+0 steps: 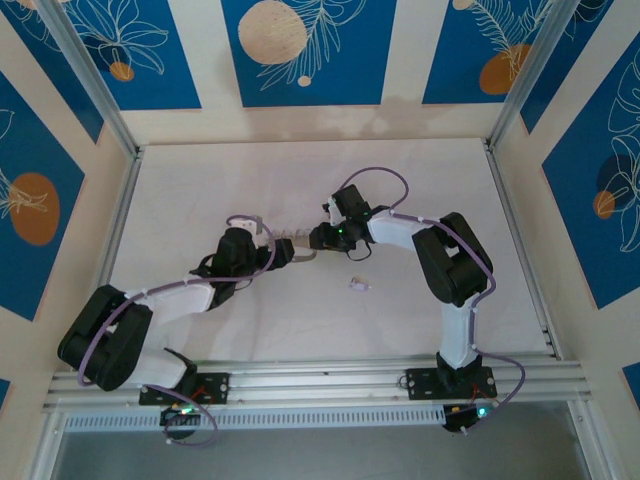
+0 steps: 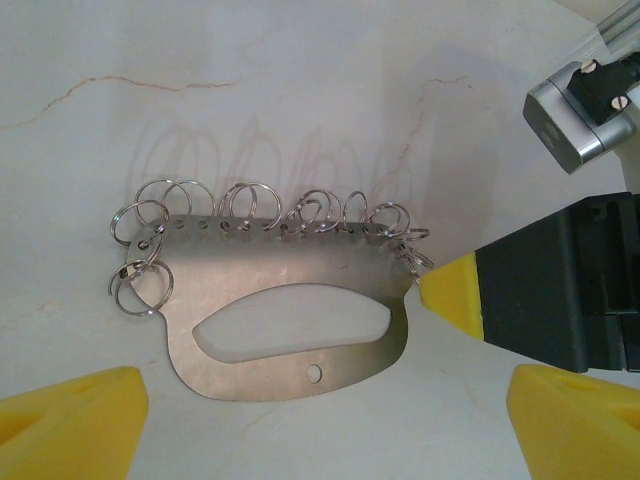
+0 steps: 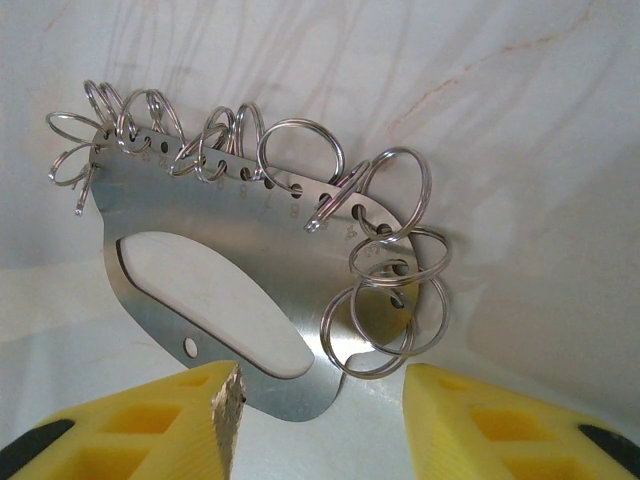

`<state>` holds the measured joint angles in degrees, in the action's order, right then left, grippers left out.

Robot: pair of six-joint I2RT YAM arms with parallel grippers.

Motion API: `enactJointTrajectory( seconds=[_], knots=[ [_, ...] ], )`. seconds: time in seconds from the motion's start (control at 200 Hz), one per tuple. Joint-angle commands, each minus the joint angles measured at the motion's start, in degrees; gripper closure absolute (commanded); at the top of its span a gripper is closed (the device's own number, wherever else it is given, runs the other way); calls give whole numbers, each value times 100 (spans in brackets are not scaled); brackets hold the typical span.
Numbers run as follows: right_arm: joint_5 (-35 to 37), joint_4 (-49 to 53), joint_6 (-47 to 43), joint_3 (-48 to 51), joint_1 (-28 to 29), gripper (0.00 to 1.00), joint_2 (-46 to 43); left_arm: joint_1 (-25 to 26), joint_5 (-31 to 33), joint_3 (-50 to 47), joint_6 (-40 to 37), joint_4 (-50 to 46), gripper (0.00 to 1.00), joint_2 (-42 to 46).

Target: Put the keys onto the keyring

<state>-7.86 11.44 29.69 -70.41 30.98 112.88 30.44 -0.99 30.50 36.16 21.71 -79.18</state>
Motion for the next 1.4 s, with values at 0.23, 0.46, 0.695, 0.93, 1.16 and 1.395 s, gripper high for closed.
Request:
enactJointTrajectory(
  seconds=[0.23, 0.46, 0.695, 0.93, 1.16, 1.395],
  knots=[
    [164, 183, -225, -152, 38, 58, 26, 3, -53, -71, 123, 184, 7, 87],
    [369, 305, -345, -268, 132, 59, 91, 6, -54, -70, 132, 210, 7, 88],
    [527, 429, -473, -419, 233, 62, 177, 2, -50, -76, 137, 215, 7, 75],
    [750, 523, -568, -499, 334, 63, 227, 1, -42, -80, 144, 235, 7, 64],
    [1268, 600, -677, -539, 452, 63, 219, -1, -58, -90, 163, 254, 7, 56],
    [1599, 605, -728, -593, 471, 62, 206, -2, -68, -88, 163, 261, 7, 75]
  ],
)
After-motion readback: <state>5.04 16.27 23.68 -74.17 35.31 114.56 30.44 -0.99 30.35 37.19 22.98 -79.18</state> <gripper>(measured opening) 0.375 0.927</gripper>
